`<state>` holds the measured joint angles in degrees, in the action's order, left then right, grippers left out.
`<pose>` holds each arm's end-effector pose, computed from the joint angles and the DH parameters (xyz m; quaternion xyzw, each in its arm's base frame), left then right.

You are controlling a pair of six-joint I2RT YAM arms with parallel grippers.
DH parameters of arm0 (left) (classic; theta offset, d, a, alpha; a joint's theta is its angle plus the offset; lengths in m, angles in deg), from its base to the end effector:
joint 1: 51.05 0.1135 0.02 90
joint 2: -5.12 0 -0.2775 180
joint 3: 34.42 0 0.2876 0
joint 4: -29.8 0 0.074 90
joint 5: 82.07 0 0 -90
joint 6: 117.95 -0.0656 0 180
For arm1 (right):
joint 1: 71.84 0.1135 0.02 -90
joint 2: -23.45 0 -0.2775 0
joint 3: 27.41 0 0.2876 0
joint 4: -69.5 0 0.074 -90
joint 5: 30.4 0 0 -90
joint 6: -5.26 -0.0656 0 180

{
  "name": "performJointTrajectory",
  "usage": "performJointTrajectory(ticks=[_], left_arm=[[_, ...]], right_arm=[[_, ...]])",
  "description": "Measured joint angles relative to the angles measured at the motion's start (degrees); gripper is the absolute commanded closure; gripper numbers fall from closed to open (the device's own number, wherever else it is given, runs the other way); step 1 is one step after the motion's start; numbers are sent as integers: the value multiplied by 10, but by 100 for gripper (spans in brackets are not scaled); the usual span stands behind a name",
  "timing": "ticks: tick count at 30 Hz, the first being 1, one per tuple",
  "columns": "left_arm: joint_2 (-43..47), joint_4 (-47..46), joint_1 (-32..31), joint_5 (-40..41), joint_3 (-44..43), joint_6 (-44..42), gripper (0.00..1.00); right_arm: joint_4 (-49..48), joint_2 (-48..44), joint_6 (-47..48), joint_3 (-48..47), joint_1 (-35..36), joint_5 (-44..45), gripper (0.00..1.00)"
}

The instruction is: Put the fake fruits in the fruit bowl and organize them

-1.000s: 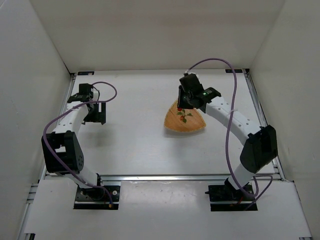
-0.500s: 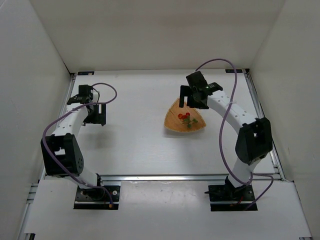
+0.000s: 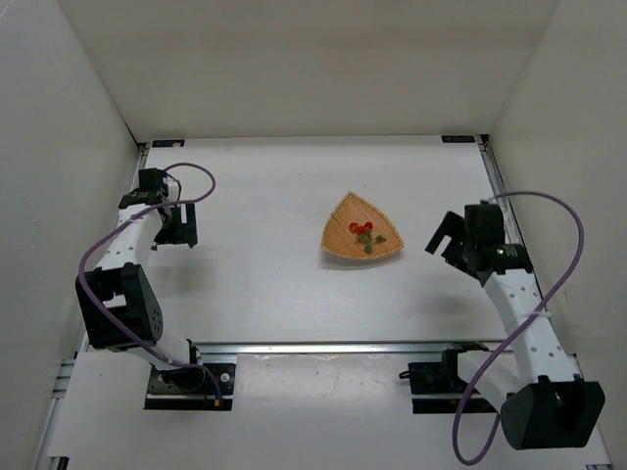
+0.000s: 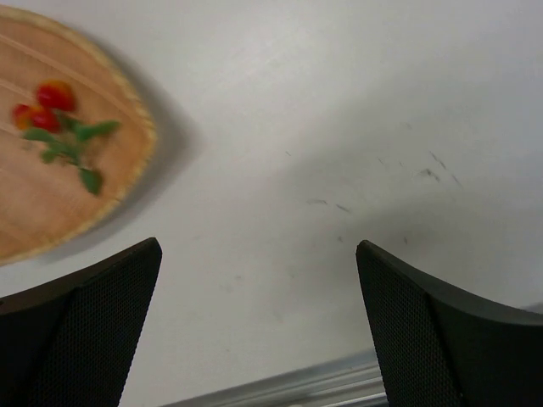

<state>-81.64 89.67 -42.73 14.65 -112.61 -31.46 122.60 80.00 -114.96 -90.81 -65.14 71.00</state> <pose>0.3352 0.0568 0.2183 -0.0521 0.9793 0.0765 0.1798 0.2480 0.0161 0.2794 0.2244 0.8965 0.0300 0.3808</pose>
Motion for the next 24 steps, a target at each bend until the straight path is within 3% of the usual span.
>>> performJointTrajectory(ticks=[6,24], left_arm=[[1,2,8,-1,0,0,0],[36,15,8,-2,2,0,0]], right_arm=[[29,-63,-11,101,-50,-24,0],[24,-58,-14,102,-51,-44,0]])
